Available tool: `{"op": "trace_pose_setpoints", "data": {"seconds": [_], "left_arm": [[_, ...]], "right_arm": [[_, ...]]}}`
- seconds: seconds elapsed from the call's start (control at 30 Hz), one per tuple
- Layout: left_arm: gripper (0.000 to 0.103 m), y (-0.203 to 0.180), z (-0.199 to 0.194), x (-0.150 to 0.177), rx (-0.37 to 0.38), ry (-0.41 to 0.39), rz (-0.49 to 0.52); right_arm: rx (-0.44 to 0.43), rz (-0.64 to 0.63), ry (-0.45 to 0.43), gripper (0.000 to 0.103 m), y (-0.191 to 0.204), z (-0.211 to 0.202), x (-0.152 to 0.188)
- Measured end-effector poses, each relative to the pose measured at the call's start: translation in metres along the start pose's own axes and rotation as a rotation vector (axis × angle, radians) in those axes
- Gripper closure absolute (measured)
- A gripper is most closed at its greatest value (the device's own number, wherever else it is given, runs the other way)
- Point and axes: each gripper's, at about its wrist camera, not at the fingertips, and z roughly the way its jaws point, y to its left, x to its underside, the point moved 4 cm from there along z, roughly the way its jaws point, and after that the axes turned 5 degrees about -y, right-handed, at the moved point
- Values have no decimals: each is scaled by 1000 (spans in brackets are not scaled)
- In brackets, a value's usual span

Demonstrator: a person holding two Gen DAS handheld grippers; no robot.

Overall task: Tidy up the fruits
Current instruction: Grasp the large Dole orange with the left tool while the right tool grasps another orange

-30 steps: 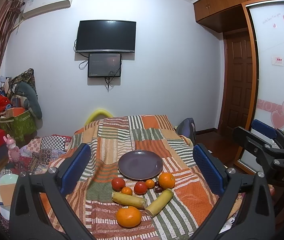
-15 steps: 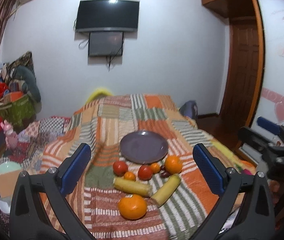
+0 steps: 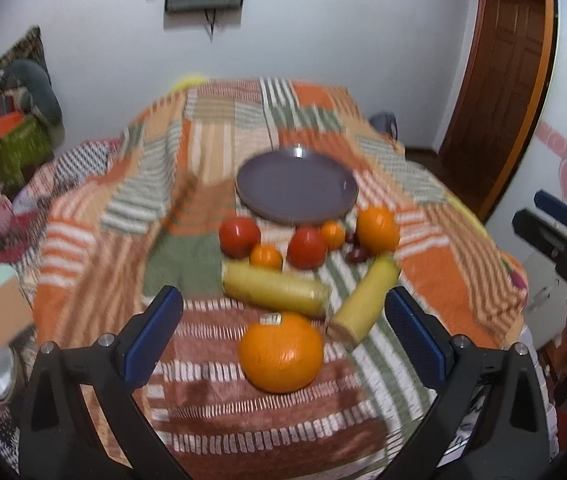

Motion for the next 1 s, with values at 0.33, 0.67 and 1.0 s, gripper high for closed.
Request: {"op": "trace_pose_setpoints", "data": {"seconds": [0.33,0.67,1.0], "left_arm": [[7,3,53,32,12,157,-7],[33,8,76,49,50,237,-45],[34,20,57,21,41,164,-80]], "right_arm": [[-54,18,129,12,-4,32,24],[-98,58,193,28,-10,60,37],[-129,63,210,31,-11,83,33]]}}
